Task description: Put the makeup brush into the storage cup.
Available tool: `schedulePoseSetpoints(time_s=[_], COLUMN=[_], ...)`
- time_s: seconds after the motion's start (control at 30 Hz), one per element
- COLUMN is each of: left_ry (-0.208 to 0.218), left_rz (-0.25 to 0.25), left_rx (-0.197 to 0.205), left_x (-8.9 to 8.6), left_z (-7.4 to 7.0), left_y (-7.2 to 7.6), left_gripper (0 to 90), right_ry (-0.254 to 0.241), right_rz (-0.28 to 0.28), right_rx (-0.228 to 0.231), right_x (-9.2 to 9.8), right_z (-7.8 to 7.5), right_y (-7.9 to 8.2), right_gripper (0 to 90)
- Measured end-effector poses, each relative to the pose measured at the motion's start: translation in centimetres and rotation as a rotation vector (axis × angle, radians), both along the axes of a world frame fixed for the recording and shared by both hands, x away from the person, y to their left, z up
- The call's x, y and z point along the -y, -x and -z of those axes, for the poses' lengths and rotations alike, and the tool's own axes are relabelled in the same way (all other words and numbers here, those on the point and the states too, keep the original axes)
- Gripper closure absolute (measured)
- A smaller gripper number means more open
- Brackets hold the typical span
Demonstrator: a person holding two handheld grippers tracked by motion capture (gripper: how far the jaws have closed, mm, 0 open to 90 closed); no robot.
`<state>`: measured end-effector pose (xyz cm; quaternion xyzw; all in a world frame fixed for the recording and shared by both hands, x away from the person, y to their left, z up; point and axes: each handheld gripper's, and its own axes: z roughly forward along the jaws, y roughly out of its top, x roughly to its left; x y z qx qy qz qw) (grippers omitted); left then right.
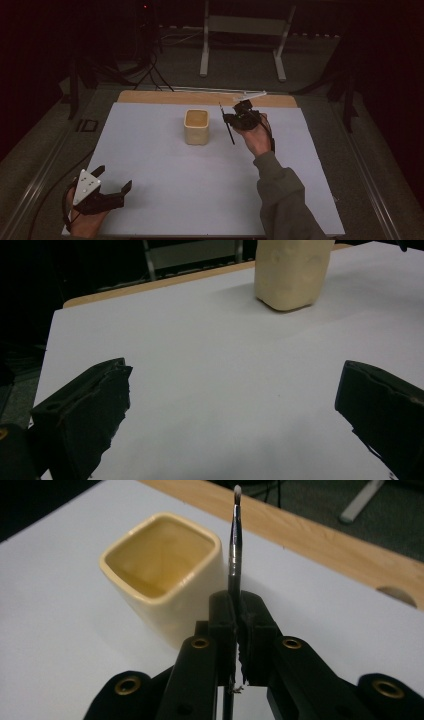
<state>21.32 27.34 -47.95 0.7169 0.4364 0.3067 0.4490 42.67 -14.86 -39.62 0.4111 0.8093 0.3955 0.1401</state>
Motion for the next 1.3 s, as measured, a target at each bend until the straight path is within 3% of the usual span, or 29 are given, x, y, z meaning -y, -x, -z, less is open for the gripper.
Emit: schedulePoseSetpoints(time_s=[0.1, 0.67, 1.3], left_ry=[0.0, 0.001, 0.001], left_rz=[0.0, 0.0, 0.0], left_rx=[0.0, 0.002, 0.004], left_x=[0.0, 0.0, 0.0], left_z=[0.0, 0.0, 0.0], left_y=[0.0, 0.0, 0.1], left_gripper=[2.0, 2.0, 2.0], right_ry=[-0.014, -0.072, -0.121], right_rz=[-0.006, 0.001, 0.001], right_rx=[0.034, 0.114, 0.179], right_x=[0.0, 0.5, 0.1], right_z=[-0.4, -1.0, -1.6], right_y=[0.1, 0.4, 0.5], right_gripper=[85.0, 85.0, 85.1])
